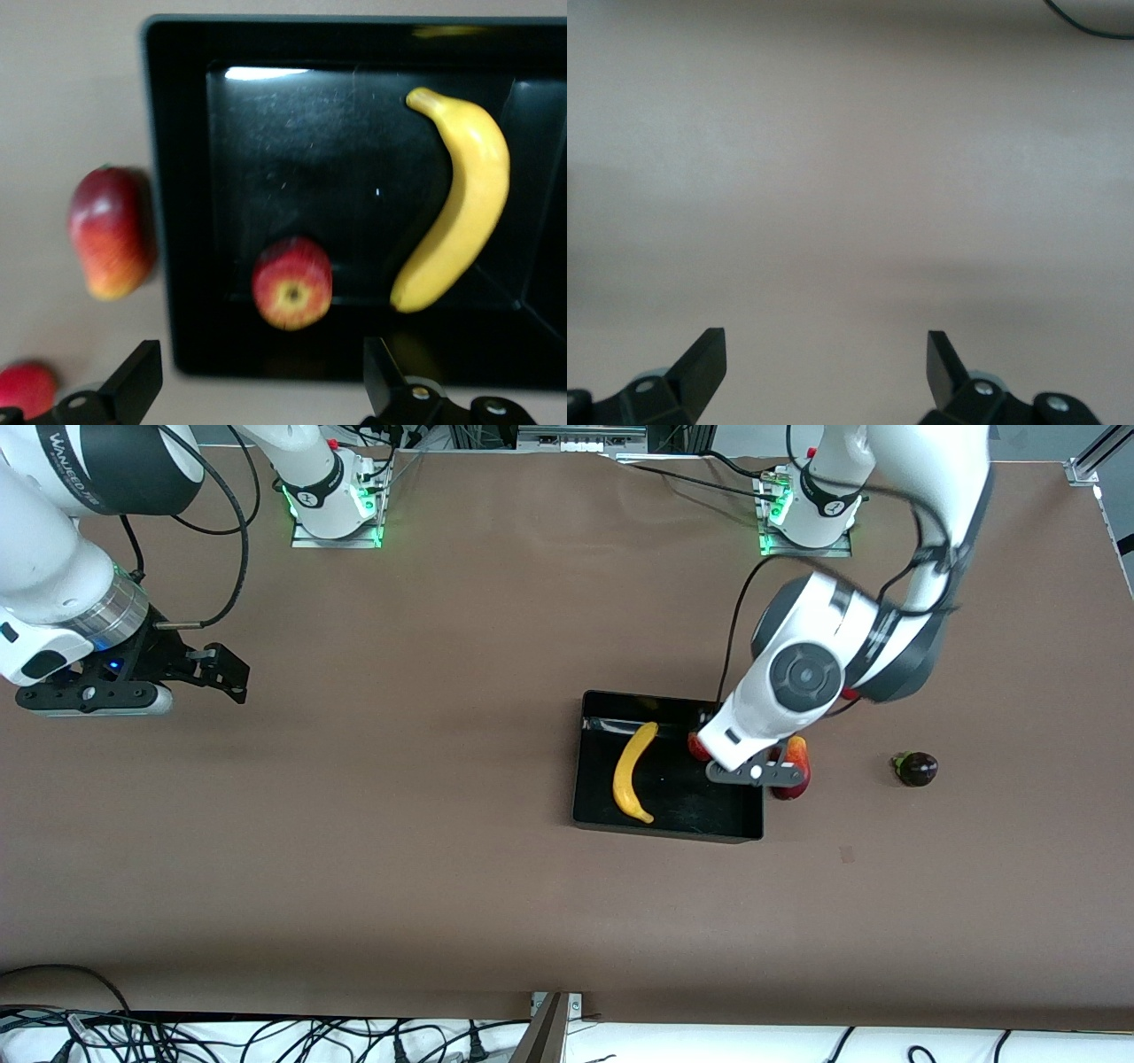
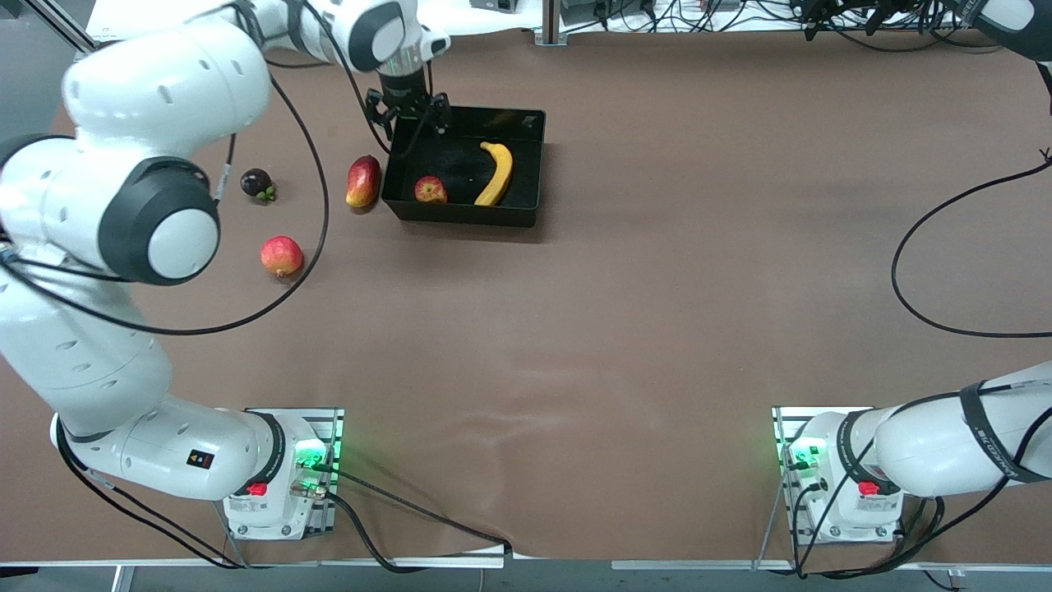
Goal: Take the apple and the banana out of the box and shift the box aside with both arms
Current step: 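Close the left gripper on the red apple and lift it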
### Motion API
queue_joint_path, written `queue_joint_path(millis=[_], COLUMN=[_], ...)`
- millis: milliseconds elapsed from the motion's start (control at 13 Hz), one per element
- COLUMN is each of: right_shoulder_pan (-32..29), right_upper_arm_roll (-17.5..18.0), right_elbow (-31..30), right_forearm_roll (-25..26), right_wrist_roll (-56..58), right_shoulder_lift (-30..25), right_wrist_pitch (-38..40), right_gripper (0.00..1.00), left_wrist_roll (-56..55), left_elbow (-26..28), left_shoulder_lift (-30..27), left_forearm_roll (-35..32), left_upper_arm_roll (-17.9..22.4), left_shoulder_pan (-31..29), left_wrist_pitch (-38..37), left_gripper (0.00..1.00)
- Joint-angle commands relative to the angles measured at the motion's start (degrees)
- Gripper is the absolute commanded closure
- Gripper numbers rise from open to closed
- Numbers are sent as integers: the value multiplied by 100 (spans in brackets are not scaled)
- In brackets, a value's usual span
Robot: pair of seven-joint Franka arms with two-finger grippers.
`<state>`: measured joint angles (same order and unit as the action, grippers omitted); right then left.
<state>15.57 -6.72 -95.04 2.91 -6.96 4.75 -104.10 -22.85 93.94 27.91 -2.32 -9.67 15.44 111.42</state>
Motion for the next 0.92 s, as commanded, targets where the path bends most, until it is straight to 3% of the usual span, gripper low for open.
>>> queue_joint_path(millis=[0,154,615,692,769,846], right_shoulder_pan=[-81,-81,-72,-81,-107,-142], right_upper_arm_roll=[83,83,83,83,65,65], right_elbow=[74,74,82,74,74,74], right_forearm_roll=[60,51,25,25,25,8], right_wrist_roll=[-69,-69,-69,-78,-78,-78], right_shoulder_lift=[8,8,8,8,8,8], right_wrist_pitch=[39,30,48,56,65,57], right_gripper=[0,0,0,0,0,0], left_wrist_roll=[-61,-79,-352,-352,-352,-308], left_elbow=[755,1152,1811,1839,1830,1830], left_shoulder_lift=[-67,-23,258,267,259,259], left_forearm_roll=[-172,-601,-638,-638,-638,-638], left_upper_arm_roll=[27,27,18,18,18,18], left_shoulder_pan=[91,108,266,266,266,266], left_wrist_pitch=[922,1451,2567,2630,2613,2587], left_gripper=[0,0,0,4,40,67])
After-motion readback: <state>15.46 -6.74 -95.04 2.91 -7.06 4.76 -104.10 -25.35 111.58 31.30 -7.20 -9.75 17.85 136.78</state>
